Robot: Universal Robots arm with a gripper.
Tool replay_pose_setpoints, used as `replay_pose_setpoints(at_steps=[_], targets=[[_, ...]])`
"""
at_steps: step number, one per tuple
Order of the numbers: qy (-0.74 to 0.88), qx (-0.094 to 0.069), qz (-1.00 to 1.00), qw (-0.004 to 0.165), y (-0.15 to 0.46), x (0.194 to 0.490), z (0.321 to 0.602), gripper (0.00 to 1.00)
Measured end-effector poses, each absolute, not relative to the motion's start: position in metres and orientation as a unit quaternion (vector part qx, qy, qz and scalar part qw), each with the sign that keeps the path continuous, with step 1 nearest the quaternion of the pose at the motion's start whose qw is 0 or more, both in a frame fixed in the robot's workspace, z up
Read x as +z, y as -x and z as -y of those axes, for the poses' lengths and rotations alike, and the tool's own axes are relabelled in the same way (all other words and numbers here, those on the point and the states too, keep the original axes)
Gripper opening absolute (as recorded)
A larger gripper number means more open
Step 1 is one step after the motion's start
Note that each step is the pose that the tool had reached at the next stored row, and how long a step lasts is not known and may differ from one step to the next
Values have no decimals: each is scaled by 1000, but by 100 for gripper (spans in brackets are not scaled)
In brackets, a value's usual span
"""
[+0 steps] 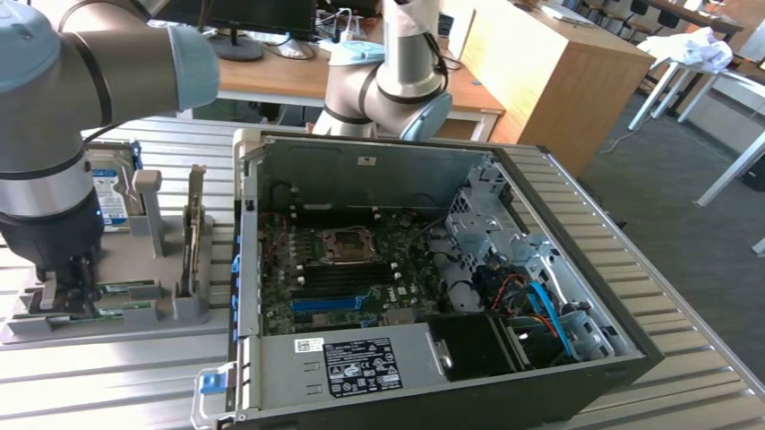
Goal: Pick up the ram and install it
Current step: 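Pick up the ram and move it above insertion slot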
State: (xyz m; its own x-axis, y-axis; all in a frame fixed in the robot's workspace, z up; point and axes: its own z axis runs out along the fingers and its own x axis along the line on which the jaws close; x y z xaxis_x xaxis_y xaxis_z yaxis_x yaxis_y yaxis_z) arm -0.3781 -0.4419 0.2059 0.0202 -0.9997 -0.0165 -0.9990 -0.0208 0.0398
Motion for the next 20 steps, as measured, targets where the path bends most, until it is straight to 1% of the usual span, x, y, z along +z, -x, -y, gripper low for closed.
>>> replay_pose_setpoints(at_steps=[20], targets=[[-714,-21,699,7,361,205,442,30]])
